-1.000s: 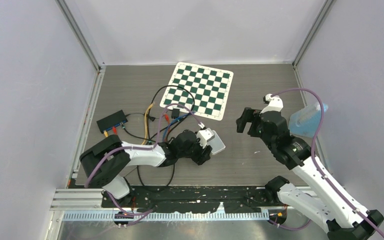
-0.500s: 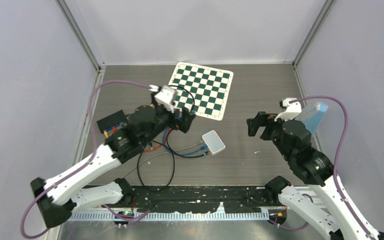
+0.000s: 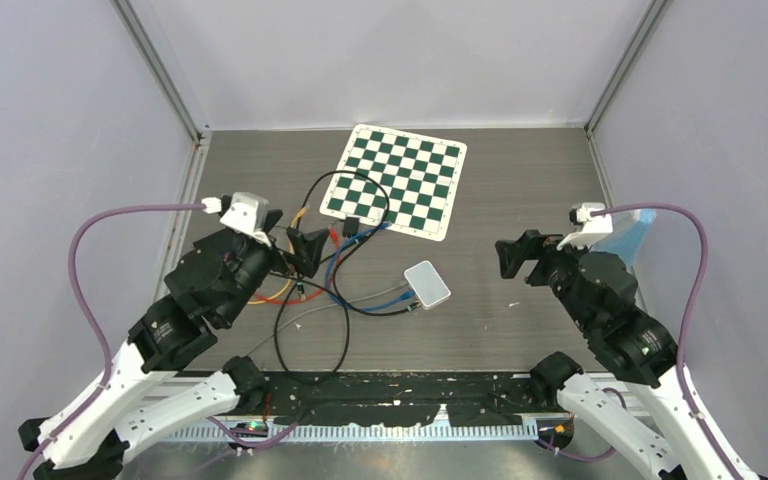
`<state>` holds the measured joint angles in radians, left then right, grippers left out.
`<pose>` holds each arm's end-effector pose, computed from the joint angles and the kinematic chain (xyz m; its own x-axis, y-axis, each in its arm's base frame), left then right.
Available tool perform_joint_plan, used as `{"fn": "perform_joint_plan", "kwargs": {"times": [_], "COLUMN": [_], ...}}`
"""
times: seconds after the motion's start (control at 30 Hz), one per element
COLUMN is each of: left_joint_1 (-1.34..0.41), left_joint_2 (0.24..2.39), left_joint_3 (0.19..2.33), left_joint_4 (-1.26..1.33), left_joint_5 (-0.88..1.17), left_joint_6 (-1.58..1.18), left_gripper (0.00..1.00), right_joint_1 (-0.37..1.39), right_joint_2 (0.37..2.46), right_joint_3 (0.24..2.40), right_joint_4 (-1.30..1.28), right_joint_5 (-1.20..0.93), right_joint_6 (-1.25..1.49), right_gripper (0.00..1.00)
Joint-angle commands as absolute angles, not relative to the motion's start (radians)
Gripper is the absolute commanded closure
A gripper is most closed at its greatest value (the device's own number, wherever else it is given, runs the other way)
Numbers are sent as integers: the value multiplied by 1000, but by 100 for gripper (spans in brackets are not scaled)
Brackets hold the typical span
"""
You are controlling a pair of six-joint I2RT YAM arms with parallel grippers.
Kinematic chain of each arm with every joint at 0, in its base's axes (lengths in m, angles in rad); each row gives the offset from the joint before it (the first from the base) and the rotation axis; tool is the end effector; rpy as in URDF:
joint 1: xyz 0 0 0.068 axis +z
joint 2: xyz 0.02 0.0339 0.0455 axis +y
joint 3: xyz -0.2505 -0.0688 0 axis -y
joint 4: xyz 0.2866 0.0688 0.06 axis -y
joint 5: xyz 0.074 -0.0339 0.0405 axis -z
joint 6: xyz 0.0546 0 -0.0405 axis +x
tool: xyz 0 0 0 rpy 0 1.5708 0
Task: Insert the plug into the switch port
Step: Reset both arms
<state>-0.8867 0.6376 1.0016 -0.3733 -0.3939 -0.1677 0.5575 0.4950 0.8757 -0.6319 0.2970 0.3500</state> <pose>0.1361 -0.1337 0.4196 -0.0848 -0.1399 -0.9865 0.4655 0.8698 -0.1634 0.1490 0.0741 0.3633 -0.2891 0.2061 -0.9348 -0.1769 0.9482 0.2638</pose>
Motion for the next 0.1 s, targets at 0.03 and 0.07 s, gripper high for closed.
{"fn": "perform_joint_plan", "kwargs": {"times": [0.03,0.07], "left_joint_1": [-882,-882], "left_joint_2": [644,649], "left_joint_3": [979,981], "left_joint_4": [-417,-426], "left_joint_5": [-449,-455], "left_joint_6": [-142,-140], "left_gripper": [0,0], "right_joint_1": [554,554], "right_joint_2": [499,498], "right_joint_3": [873,873], "right_joint_4": [-582,-582], "right_joint_5": [285,285], "right_joint_6": [345,346], "right_gripper": [5,4]}}
